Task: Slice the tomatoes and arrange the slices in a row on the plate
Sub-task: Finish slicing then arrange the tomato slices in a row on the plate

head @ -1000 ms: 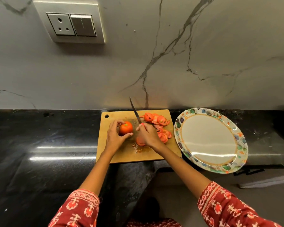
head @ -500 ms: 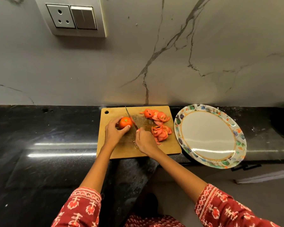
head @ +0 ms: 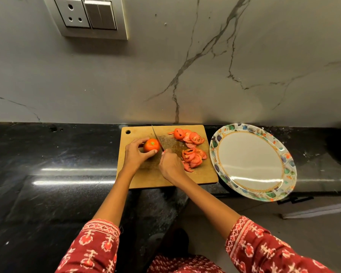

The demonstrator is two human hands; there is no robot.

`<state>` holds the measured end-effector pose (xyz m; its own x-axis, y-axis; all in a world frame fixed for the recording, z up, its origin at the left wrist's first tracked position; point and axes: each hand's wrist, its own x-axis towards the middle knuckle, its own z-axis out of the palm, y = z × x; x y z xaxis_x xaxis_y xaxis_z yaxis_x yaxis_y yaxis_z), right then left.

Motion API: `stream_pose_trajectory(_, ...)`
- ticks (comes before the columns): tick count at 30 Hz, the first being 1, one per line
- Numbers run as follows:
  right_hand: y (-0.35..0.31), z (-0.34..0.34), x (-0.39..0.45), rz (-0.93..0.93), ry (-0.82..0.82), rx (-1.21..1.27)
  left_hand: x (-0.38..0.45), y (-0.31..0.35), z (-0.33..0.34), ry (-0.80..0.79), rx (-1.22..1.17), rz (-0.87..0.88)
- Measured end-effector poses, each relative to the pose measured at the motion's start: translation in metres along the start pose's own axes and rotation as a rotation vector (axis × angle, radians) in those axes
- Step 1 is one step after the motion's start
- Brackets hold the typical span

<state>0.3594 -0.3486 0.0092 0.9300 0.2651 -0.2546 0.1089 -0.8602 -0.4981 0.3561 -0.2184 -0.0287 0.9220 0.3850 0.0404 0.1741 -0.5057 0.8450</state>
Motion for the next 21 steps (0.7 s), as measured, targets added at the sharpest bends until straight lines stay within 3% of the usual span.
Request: stream_pose_trajectory(21,0.005,0.012,-0.009,-0.015,0.018,-0.114,-0.003,0.0,-0.01,-0.022,-0.055,-0.008)
